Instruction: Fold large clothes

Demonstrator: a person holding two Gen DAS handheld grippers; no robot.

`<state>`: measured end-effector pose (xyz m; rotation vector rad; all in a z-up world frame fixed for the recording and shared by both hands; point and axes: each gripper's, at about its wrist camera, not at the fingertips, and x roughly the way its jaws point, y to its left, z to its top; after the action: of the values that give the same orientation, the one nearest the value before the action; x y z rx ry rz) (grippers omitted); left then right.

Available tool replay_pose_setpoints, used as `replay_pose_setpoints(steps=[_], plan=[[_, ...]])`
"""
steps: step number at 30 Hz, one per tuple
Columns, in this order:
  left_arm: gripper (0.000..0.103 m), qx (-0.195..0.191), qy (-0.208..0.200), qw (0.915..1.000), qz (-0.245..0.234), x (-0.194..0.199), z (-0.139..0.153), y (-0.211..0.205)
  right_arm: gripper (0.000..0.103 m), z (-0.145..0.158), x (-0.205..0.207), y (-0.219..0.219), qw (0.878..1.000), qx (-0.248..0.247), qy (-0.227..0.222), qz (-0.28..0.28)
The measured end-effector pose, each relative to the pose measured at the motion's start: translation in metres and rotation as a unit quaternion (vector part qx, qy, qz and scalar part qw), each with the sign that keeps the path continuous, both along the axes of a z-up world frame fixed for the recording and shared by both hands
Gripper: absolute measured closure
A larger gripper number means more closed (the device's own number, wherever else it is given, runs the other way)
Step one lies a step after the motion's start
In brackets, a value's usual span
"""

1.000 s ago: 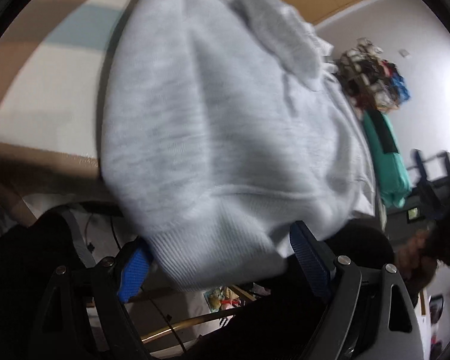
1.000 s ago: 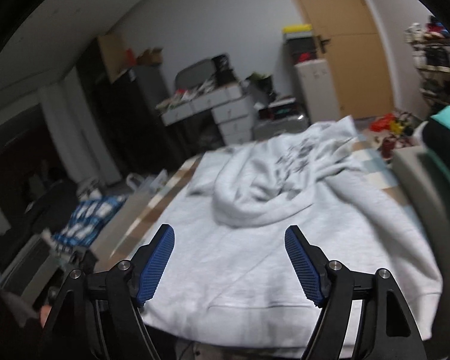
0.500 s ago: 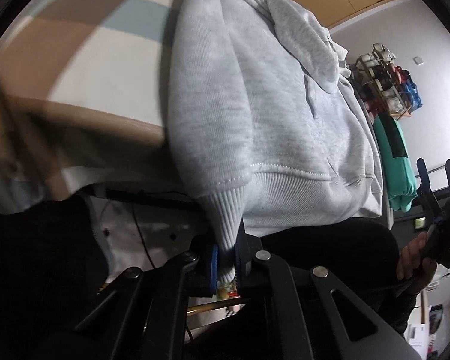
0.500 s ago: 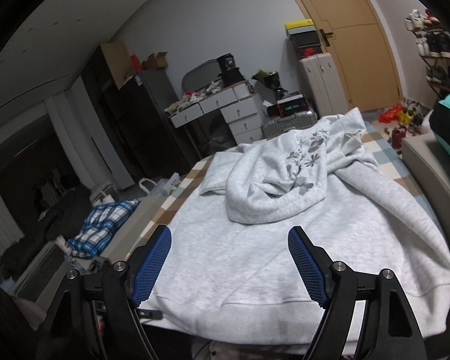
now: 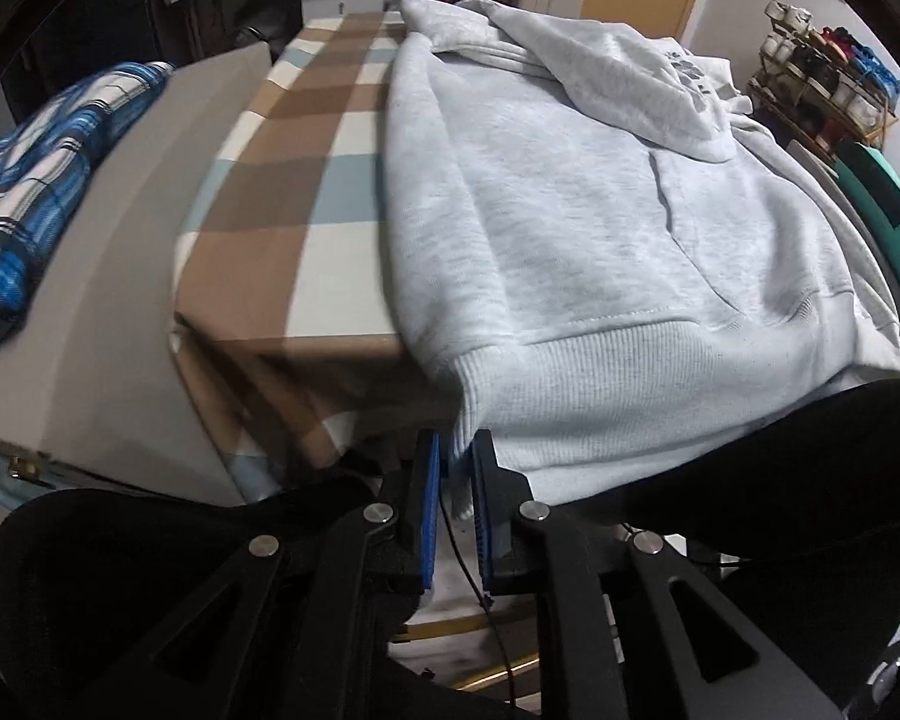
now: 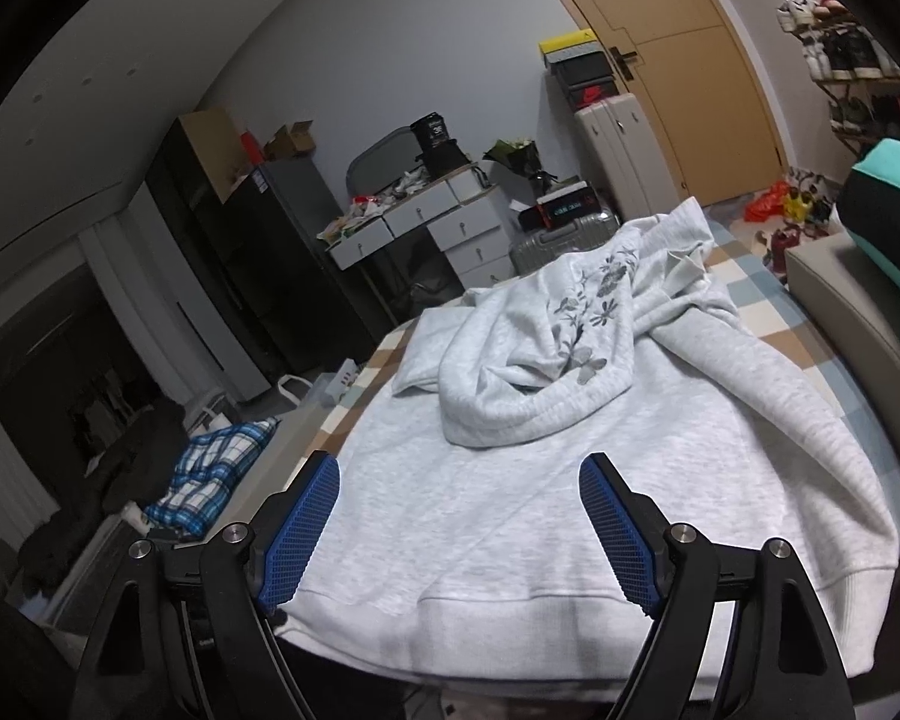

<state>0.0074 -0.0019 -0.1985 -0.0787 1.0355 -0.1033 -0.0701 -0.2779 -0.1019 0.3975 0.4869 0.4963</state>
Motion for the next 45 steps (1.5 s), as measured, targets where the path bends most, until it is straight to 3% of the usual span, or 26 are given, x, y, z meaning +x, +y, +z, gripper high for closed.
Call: replay_pose_setpoints(steps=[2, 5, 6, 9, 10, 12, 13, 16, 18, 20, 21, 24, 25, 26, 28, 29, 30, 31, 34, 36, 38, 40, 43, 45], plan=[[0.095, -0.028, -0.005, 0.9995, 0.013, -0.001, 0.003, 0.011, 0.02, -0.001, 0.001, -0.004, 1.0, 0.006, 0.004, 0.0], [0.096, 0.014, -0.027, 0.9967, 0.075, -0.002, 0.013, 0.034, 0.02, -0.003, 0.003, -0.008, 1.0, 0.014, 0.009, -0.001], [0.096, 0.011, -0.028, 0.9959, 0.085, -0.001, 0.018, 0.04, 0.02, -0.003, 0.003, -0.01, 1.0, 0.019, 0.01, -0.001], [0.096, -0.062, 0.0, 0.9942, 0.088, -0.001, 0.027, 0.064, 0.02, -0.004, 0.004, -0.013, 1.0, 0.027, 0.013, -0.001], [0.092, -0.085, 0.001, 0.9925, 0.088, -0.002, 0.03, 0.065, 0.02, -0.004, 0.004, -0.013, 0.999, 0.029, 0.014, -0.002], [0.053, -0.14, 0.014, 0.9881, 0.062, 0.003, 0.025, 0.051, 0.02, -0.005, 0.004, -0.014, 0.999, 0.034, 0.014, -0.003], [0.02, -0.153, 0.023, 0.9864, 0.055, 0.005, 0.021, 0.044, 0.02, -0.005, 0.004, -0.014, 0.999, 0.035, 0.014, -0.004], [0.017, -0.19, 0.034, 0.9806, 0.034, 0.012, 0.005, 0.02, 0.02, -0.005, 0.002, -0.016, 0.999, 0.041, 0.011, -0.008], [0.017, -0.205, 0.065, 0.9763, 0.025, 0.029, -0.011, 0.005, 0.019, -0.004, 0.0, -0.017, 0.999, 0.043, 0.008, -0.01], [0.017, -0.231, 0.087, 0.9684, 0.034, 0.04, -0.028, 0.003, 0.016, -0.004, 0.0, -0.018, 0.999, 0.045, 0.006, -0.008], [0.017, -0.264, 0.097, 0.9586, 0.04, 0.046, -0.037, 0.006, 0.016, -0.004, 0.0, -0.019, 0.999, 0.046, 0.006, -0.008], [0.017, -0.346, 0.102, 0.9311, 0.054, 0.05, -0.047, 0.015, 0.016, -0.005, 0.001, -0.02, 0.998, 0.054, 0.008, -0.008], [0.026, -0.376, 0.099, 0.9198, 0.053, 0.049, -0.048, 0.017, 0.016, -0.005, 0.0, -0.021, 0.998, 0.055, 0.006, -0.009], [0.052, -0.387, 0.097, 0.9157, 0.049, 0.046, -0.046, 0.017, 0.016, -0.005, -0.001, -0.021, 0.998, 0.056, 0.003, -0.01], [0.073, -0.386, 0.095, 0.9173, 0.027, 0.041, -0.039, 0.015, 0.016, -0.005, -0.001, -0.022, 0.998, 0.057, 0.001, -0.01], [0.091, -0.385, 0.087, 0.9186, 0.023, 0.037, -0.036, 0.016, 0.016, -0.005, -0.002, -0.023, 0.998, 0.058, 0.001, -0.009], [0.1, -0.393, 0.084, 0.9155, 0.021, 0.034, -0.034, 0.019, 0.016, -0.005, -0.002, -0.024, 0.998, 0.06, 0.001, -0.01], [0.101, -0.401, 0.081, 0.9124, 0.02, 0.032, -0.032, 0.023, 0.016, -0.006, -0.002, -0.024, 0.998, 0.062, 0.002, -0.009], [0.101, -0.379, 0.076, 0.9206, 0.055, 0.031, -0.028, 0.032, 0.015, -0.006, 0.0, -0.025, 0.998, 0.069, 0.005, -0.008], [0.101, -0.345, 0.069, 0.9341, 0.062, 0.031, -0.023, 0.029, 0.015, -0.007, 0.001, -0.026, 0.997, 0.073, 0.008, -0.011], [0.101, -0.276, 0.059, 0.9579, 0.055, 0.03, -0.013, 0.016, 0.015, -0.007, 0.0, -0.029, 0.997, 0.074, 0.006, -0.008], [0.101, -0.222, 0.054, 0.9725, 0.043, 0.031, -0.007, 0.005, 0.015, -0.005, -0.001, -0.033, 0.998, 0.069, 0.009, -0.008], [0.101, -0.18, 0.056, 0.9815, 0.035, 0.035, -0.006, -0.004, 0.015, -0.005, 0.006, -0.05, 0.998, 0.024, 0.04, -0.035], [0.1, -0.161, 0.061, 0.9846, 0.03, 0.039, -0.011, -0.007, 0.015, -0.006, 0.012, -0.072, 0.994, -0.021, 0.069, -0.083]])
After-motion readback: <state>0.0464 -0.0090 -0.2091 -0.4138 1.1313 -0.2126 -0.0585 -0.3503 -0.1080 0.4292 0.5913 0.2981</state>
